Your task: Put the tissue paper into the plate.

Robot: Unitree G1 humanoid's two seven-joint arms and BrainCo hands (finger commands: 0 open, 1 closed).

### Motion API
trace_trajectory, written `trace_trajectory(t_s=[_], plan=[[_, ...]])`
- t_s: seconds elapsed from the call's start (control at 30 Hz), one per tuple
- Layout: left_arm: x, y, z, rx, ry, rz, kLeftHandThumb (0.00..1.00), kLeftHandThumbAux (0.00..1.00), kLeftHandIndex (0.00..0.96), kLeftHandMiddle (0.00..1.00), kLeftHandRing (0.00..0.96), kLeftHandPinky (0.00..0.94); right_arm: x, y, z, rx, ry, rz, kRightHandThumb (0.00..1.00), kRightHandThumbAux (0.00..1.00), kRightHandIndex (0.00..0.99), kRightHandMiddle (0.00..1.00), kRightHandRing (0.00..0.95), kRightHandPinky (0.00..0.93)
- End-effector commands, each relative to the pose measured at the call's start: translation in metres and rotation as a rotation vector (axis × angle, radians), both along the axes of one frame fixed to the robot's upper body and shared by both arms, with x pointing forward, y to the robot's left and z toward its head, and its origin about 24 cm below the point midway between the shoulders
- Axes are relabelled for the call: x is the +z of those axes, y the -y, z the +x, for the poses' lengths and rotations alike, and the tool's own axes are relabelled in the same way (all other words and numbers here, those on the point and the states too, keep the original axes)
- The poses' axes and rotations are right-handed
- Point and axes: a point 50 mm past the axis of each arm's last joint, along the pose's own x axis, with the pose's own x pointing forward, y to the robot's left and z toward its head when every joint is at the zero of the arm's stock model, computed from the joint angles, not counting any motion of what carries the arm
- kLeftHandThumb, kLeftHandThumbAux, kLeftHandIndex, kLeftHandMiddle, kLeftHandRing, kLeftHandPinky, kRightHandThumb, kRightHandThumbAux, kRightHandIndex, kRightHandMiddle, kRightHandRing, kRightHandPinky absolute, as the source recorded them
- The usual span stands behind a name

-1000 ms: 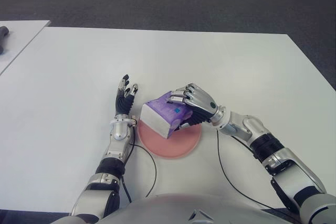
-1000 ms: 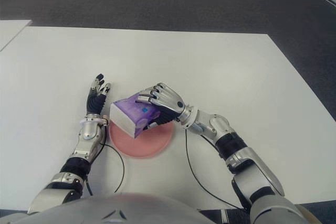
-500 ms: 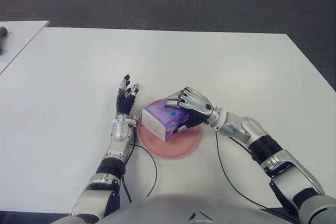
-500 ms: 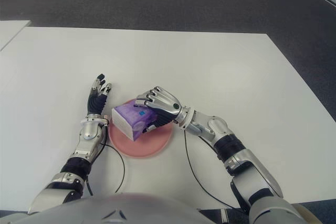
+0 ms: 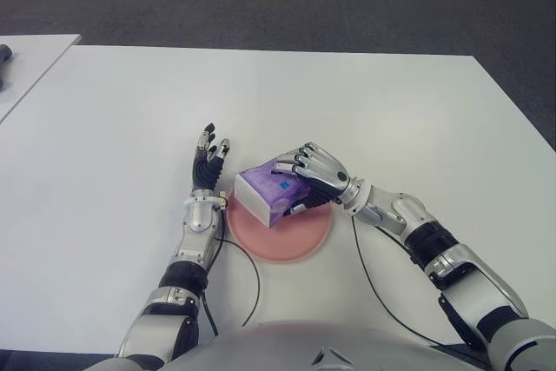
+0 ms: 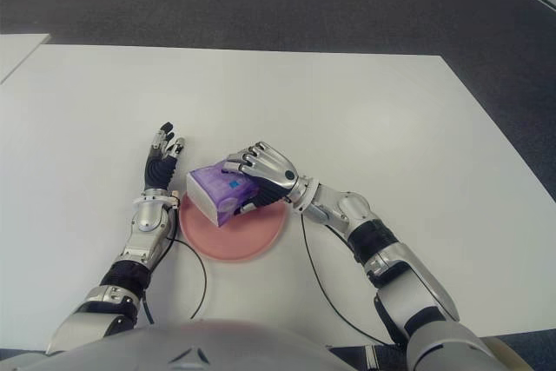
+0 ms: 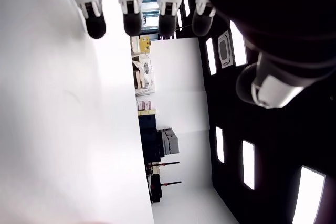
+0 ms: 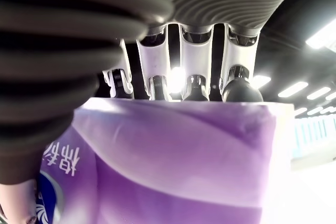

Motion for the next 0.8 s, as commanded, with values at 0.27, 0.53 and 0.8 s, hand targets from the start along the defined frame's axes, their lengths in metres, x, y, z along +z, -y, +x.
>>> trace_trajectory(t_s=[0.27, 0.53, 0.8], plan=[[-0.002, 0.001, -0.001, -0.009, -0.014, 0.006, 0.0, 0.451, 0.0, 0.0, 0.0, 0.0, 0.011, 0.011, 0.006, 0.025, -0.238, -0.268, 0.775, 0.642, 0.343, 0.444, 0.521, 0.496], [-0.003, 0.0, -0.001, -0.003, -0.025, 0.0, 0.0, 0.443, 0.0, 0.0, 0.0, 0.0, 0.019, 0.02, 0.003, 0.094, -0.293, -0.488, 0.316, 0.354, 0.024, 0.029, 0.029, 0.028], [-0.003, -0.001, 0.0, -0.004, -0.023, 0.004, 0.0, 0.441, 0.0, 0.0, 0.0, 0.0, 0.026, 0.023, 0.006, 0.124, -0.335, -0.526, 0.246, 0.211, 0.001, 0.001, 0.001, 0.001]])
